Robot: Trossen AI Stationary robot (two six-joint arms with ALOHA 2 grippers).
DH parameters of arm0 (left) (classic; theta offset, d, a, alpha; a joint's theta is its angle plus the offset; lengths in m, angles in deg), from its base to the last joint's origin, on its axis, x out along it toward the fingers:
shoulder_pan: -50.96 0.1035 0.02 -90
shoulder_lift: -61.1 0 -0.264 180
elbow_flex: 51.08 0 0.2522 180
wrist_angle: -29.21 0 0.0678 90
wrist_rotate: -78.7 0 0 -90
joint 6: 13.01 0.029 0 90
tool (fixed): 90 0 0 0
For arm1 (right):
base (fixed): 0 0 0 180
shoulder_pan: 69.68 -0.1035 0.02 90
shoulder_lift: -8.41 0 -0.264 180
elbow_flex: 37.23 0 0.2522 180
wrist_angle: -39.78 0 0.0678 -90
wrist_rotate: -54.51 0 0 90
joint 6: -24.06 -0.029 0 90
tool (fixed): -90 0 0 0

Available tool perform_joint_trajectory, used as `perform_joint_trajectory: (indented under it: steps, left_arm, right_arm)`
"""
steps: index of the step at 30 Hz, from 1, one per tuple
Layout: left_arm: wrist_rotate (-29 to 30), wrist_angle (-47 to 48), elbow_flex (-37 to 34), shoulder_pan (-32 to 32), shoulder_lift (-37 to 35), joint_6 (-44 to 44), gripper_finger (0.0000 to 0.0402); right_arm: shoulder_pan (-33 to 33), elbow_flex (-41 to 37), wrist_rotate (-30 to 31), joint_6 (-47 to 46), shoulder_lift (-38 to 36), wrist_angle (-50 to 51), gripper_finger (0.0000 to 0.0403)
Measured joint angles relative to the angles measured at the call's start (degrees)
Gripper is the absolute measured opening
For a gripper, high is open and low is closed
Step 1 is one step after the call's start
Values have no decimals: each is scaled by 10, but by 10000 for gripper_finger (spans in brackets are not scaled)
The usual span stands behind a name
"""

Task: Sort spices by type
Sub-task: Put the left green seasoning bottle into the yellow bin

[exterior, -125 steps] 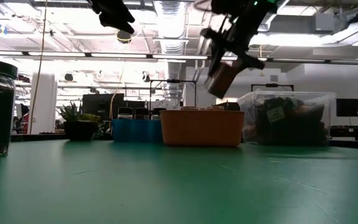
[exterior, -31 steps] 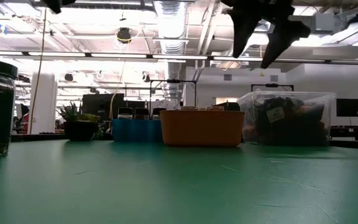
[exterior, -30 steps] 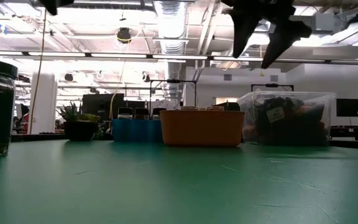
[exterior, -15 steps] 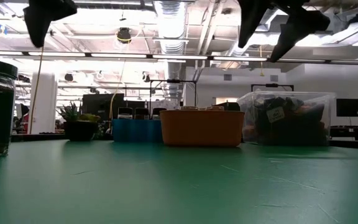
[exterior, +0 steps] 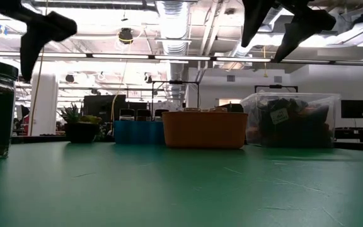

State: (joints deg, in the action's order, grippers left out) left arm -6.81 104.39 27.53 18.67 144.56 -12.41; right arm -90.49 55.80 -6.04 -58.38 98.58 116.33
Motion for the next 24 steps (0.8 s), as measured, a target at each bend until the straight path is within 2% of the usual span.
perform_joint_trajectory:
  steps: [10, 14, 21, 24]
  left_arm:
    - [-19, -67, -86, 2, 0, 47, 313]
    - [-21, -89, -97, 2, 0, 44, 281]
    - [-23, -104, -96, 3, 0, 15, 198]
    - [-25, -96, -95, 8, -4, 0, 195]
  right_arm:
    - [-6, 0, 0, -12, 0, 0, 372]
    - [-6, 0, 4, -16, 0, 0, 372]
    - [-6, 0, 5, -17, 0, 0, 372]
    - [-4, 0, 5, -17, 0, 0, 372]
